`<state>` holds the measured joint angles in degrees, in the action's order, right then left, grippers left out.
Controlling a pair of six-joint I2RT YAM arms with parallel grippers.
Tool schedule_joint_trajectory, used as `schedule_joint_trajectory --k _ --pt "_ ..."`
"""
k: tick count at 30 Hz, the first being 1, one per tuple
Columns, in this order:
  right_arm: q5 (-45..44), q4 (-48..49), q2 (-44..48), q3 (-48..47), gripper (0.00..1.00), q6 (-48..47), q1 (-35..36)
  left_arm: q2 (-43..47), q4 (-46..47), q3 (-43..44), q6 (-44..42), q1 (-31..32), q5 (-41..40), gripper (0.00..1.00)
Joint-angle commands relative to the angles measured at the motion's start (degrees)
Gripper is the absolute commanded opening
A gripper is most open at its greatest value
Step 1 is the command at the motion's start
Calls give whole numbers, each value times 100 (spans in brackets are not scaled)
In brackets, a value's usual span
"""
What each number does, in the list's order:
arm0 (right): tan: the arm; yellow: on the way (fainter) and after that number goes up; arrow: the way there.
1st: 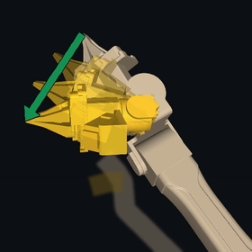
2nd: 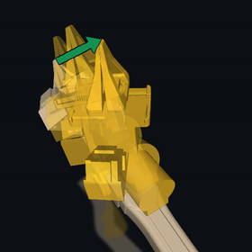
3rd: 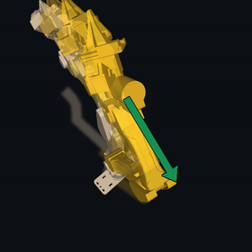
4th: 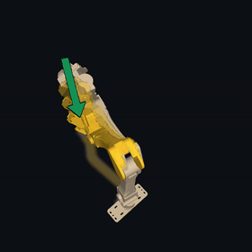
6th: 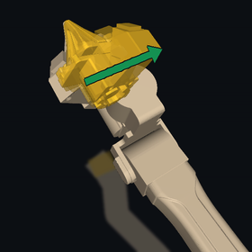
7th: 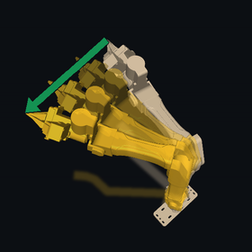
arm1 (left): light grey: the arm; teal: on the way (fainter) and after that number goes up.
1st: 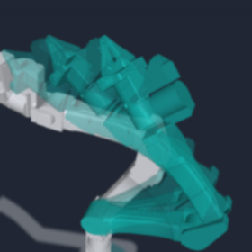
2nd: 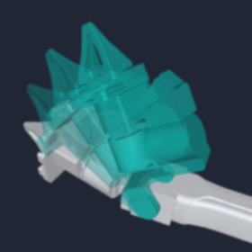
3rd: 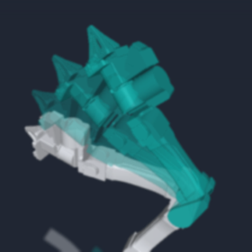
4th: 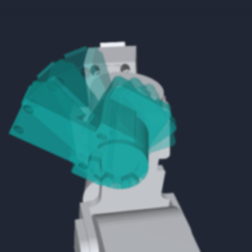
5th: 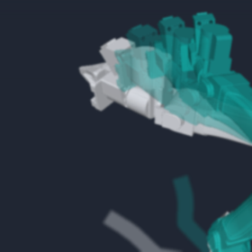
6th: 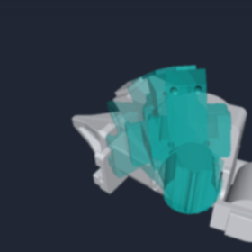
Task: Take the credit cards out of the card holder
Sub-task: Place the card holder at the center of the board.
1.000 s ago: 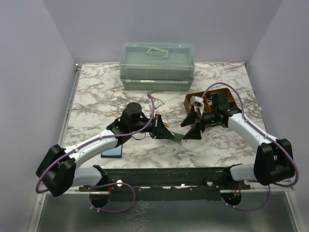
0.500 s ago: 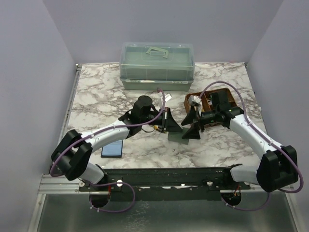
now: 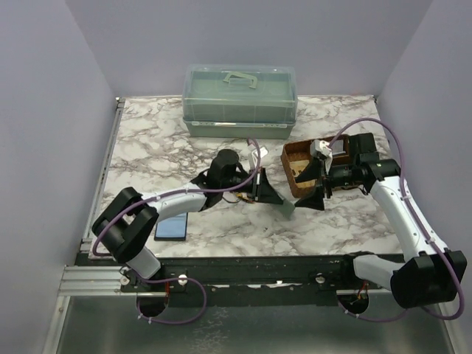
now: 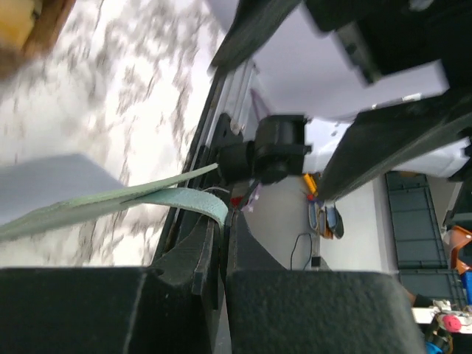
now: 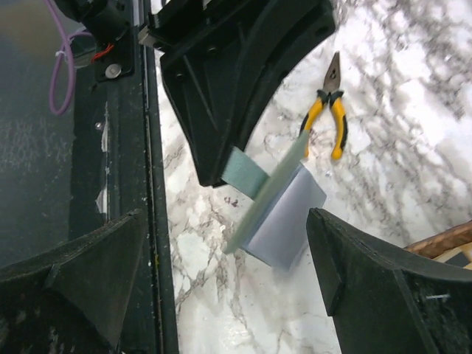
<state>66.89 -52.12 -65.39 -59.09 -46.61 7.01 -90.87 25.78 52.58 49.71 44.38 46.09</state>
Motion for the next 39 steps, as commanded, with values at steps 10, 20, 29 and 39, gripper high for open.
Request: schedule_joint_trajectory --k 10,20,29,39 --pt "-155 -272 -1187 281 95 -500 -16 1471 -848 -2676 -176 -95 -729 0" --pt "-1544 1410 -1543 885 86 1463 1176 1958 -3408 -2642 294 -109 -2401 33" --pt "-2373 2215 -2317 796 64 2687 1702 3556 -4855 -2415 851 -143 -3985 48" --pt "-2366 2254 -3059 476 45 3193 1875 4387 -4030 -1759 558 -94 -3012 55"
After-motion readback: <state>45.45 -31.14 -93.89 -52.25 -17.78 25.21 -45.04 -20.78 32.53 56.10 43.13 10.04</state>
